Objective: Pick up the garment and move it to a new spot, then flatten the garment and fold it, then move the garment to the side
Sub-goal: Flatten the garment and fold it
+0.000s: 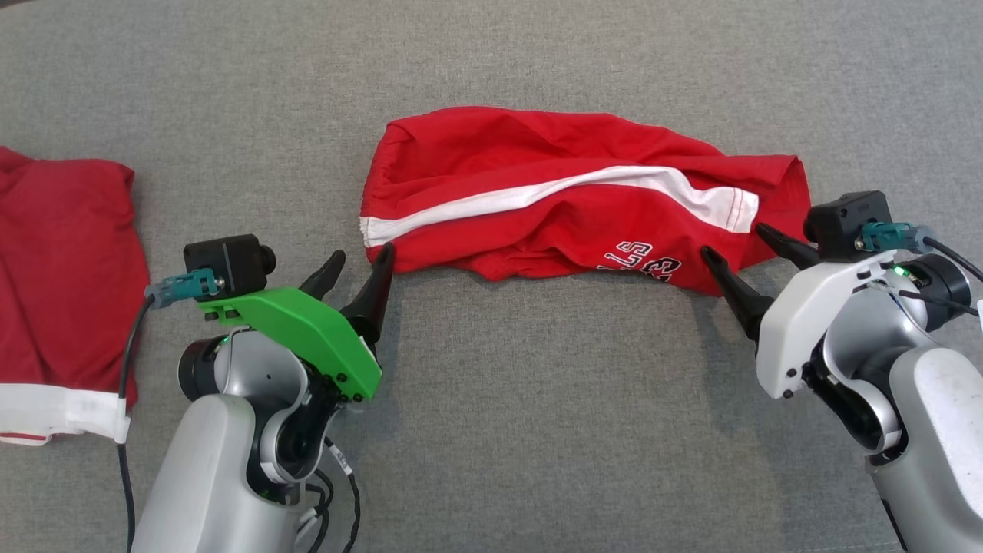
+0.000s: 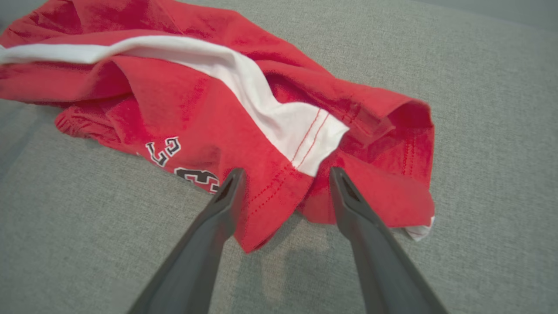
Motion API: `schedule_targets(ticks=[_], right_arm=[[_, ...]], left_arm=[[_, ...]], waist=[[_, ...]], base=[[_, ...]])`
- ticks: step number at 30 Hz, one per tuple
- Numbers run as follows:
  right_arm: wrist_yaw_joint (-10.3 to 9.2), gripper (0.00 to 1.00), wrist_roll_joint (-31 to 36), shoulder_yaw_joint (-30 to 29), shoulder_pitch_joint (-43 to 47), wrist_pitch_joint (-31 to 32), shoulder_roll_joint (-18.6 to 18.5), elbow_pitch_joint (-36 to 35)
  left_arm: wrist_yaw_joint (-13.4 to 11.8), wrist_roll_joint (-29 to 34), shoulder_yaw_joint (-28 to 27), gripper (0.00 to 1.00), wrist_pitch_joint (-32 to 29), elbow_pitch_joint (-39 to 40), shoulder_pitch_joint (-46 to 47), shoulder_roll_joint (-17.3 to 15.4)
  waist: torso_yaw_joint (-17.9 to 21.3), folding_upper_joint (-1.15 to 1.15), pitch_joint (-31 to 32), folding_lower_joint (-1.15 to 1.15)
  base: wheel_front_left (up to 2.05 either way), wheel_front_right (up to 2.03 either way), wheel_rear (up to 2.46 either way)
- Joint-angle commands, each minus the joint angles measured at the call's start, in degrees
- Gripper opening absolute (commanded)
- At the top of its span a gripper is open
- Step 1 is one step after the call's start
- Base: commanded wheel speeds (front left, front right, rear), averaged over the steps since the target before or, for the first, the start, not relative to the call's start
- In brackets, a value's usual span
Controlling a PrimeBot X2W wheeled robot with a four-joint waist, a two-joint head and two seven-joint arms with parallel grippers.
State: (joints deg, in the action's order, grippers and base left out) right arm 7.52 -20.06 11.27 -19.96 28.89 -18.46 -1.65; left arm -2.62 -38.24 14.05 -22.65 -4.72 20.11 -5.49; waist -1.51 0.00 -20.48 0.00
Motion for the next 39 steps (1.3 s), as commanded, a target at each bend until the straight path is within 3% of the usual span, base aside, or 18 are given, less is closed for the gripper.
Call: schedule_targets(ticks=[1, 9, 21, 22, 26, 27, 29, 30, 31, 32, 33, 34, 35, 36, 39], right_arm=[[-0.06, 1.00, 0.2, -0.3, 1.1, -0.3, 0.4, -0.7], [-0.06, 1.00, -0.4, -1.5, 1.6, -0.4, 2.1, -0.6], [-0.05, 1.00, 1.1, -3.0, -3.1, -1.4, 4.5, 3.0], [-0.05, 0.89, 1.1, -2.9, -3.2, -1.4, 4.9, 3.4], [-0.05, 0.93, 0.9, -3.0, -3.4, -2.1, 5.4, 3.5], [-0.05, 0.83, 0.9, -3.1, -3.3, -2.3, 5.4, 3.5], [-0.05, 0.73, 1.1, -3.6, -3.0, -2.5, 5.4, 3.6], [-0.05, 0.62, 1.3, -3.8, -2.9, -2.6, 5.4, 3.7], [-0.05, 0.59, 1.4, -4.1, -2.9, -2.7, 5.3, 3.8], [-0.05, 0.47, 1.4, -4.3, -2.9, -2.7, 5.4, 3.9], [-0.05, 0.43, 1.4, -4.4, -2.9, -2.7, 5.4, 4.0], [-0.05, 0.42, 1.5, -4.4, -3.0, -2.6, 5.5, 4.1], [-0.05, 0.33, 1.6, -4.4, -3.2, -2.6, 5.6, 4.1], [-0.05, 0.33, 1.6, -4.4, -3.2, -2.6, 5.6, 4.1], [-0.05, 0.13, 1.7, -4.4, -3.8, -2.8, 5.8, 4.4]], left_arm=[[-0.2, 0.4, 0.1, 1.00, -0.1, 0.1, -1.3, -0.4], [-0.4, 0.3, 0.6, 1.00, -1.4, -0.4, -1.0, -1.2], [-1.3, 3.0, 2.0, 1.00, 0.0, -4.1, 5.3, -1.0], [-1.0, 2.8, 2.5, 1.00, -0.3, -4.5, 5.7, -0.6], [-0.3, 3.2, 3.3, 1.00, 0.0, -5.3, 6.2, -0.8], [-0.2, 3.3, 3.4, 1.00, 0.2, -5.4, 6.3, -0.8], [-0.1, 3.2, 3.5, 1.00, 0.5, -5.7, 6.3, -0.8], [0.0, 3.0, 3.5, 0.97, 0.6, -5.7, 6.3, -0.8], [0.1, 2.8, 3.5, 0.81, 0.6, -5.8, 6.4, -0.7], [0.3, 2.7, 3.6, 0.55, 0.6, -6.0, 6.5, -0.7], [0.4, 2.7, 3.7, 0.46, 0.5, -6.1, 6.7, -0.7], [0.5, 2.6, 3.7, 0.44, 0.7, -6.3, 6.9, -0.6], [0.6, 2.6, 3.7, 0.37, 0.8, -6.4, 7.1, -0.6], [0.6, 2.6, 3.7, 0.37, 0.8, -6.4, 7.1, -0.6], [0.8, 2.1, 3.9, 0.29, 1.0, -7.0, 7.7, -0.3]], waist=[[0.1, 0.00, 1.4, 0.00], [0.9, 0.00, 3.3, 0.00], [1.1, 0.00, 0.5, 0.00], [1.0, 0.00, 0.2, 0.00], [0.8, 0.00, -0.3, 0.00], [0.8, 0.00, -0.4, 0.00], [0.7, 0.00, -0.4, 0.00], [0.6, 0.00, -0.4, 0.00], [0.6, 0.00, -0.5, 0.00], [0.6, 0.00, -0.6, 0.00], [0.5, 0.00, -0.7, 0.00], [0.5, 0.00, -0.7, 0.00], [0.6, 0.00, -0.9, 0.00], [0.6, 0.00, -0.9, 0.00], [0.6, 0.00, -1.1, 0.00]], base=[[0.00, 0.00, 0.00], [0.00, 0.00, 0.00], [0.00, 0.00, 0.00], [0.00, 0.00, 0.00], [0.00, 0.00, 0.00], [0.00, 0.00, 0.00], [0.00, 0.00, 0.00], [0.00, 0.00, 0.00], [0.00, 0.00, 0.00], [0.00, 0.00, 0.00], [0.00, 0.00, 0.00], [0.00, 0.00, 0.00], [0.00, 0.00, 0.00], [0.00, 0.00, 0.00], [0.00, 0.00, 0.00]])
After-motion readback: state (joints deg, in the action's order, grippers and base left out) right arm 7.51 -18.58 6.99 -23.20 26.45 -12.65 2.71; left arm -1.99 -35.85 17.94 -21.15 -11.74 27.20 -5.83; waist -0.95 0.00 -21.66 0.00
